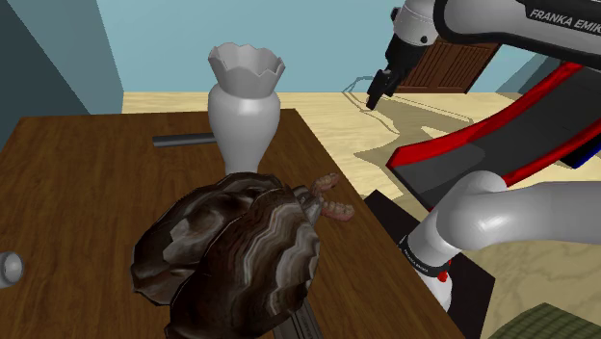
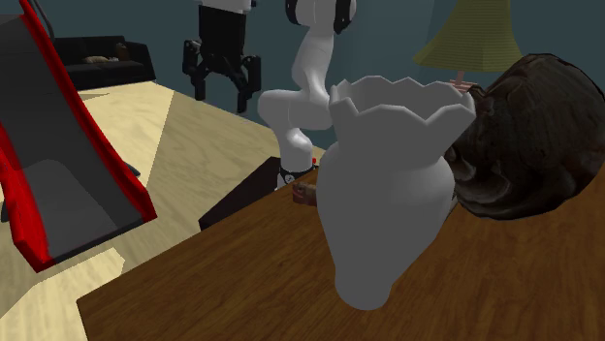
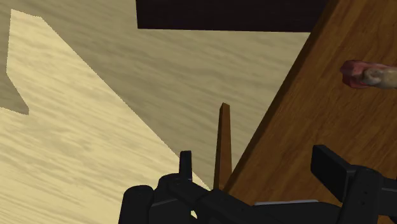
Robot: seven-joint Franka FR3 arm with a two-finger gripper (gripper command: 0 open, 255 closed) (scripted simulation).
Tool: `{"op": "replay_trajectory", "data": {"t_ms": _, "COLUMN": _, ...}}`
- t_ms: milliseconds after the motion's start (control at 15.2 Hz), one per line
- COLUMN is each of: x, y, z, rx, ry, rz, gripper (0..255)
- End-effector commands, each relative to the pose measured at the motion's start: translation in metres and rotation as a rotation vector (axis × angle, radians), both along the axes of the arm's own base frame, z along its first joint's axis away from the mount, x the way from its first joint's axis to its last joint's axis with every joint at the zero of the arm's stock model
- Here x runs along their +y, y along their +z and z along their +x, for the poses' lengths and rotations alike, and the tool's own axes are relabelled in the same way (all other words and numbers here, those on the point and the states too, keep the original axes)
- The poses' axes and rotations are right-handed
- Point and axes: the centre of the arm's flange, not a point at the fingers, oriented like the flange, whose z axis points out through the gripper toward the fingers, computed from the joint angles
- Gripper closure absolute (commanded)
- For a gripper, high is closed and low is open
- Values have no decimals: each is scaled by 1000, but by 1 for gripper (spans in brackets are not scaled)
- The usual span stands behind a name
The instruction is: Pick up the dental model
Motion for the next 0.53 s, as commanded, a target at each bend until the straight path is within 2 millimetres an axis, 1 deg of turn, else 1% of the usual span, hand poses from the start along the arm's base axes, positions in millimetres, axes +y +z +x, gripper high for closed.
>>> {"op": "replay_trajectory", "data": {"t_ms": 0, "x": 0, "y": 0, "z": 0, "rx": 0, "ry": 0, "rz": 0, "gripper": 0}}
{"op": "replay_trajectory", "data": {"t_ms": 462, "x": 66, "y": -50, "z": -17, "rx": 17, "ry": 79, "rz": 50, "gripper": 0}}
